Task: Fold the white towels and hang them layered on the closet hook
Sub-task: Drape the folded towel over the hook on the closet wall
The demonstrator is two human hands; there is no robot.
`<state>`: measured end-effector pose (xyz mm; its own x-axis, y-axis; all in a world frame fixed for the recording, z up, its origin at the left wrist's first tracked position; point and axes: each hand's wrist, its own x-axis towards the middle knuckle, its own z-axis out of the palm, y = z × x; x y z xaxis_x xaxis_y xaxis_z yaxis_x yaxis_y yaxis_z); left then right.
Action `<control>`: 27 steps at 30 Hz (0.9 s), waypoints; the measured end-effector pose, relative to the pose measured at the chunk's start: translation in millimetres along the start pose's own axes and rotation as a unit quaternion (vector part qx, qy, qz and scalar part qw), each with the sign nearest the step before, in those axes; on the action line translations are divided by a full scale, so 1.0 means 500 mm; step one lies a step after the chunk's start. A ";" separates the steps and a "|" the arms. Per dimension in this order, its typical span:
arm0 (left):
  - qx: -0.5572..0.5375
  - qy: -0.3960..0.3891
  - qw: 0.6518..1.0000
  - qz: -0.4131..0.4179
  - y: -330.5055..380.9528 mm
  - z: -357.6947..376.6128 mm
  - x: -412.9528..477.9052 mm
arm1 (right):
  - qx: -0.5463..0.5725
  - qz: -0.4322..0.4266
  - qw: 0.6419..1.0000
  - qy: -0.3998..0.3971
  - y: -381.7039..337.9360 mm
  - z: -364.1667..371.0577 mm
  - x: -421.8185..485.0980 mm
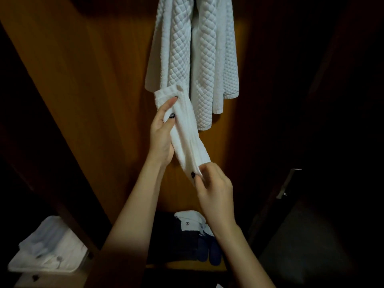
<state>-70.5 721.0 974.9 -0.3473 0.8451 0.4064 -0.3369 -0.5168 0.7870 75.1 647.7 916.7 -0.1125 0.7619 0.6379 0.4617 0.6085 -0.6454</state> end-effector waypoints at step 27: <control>-0.020 -0.057 0.996 -0.071 0.119 -0.001 0.019 | 0.249 0.192 0.899 -0.304 0.119 -0.019 0.075</control>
<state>-94.1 698.3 1025.4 -0.1927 0.9193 0.3433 -0.4110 -0.3933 0.8224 106.7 710.3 906.4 -0.5592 0.8253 0.0782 0.1342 0.1832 -0.9739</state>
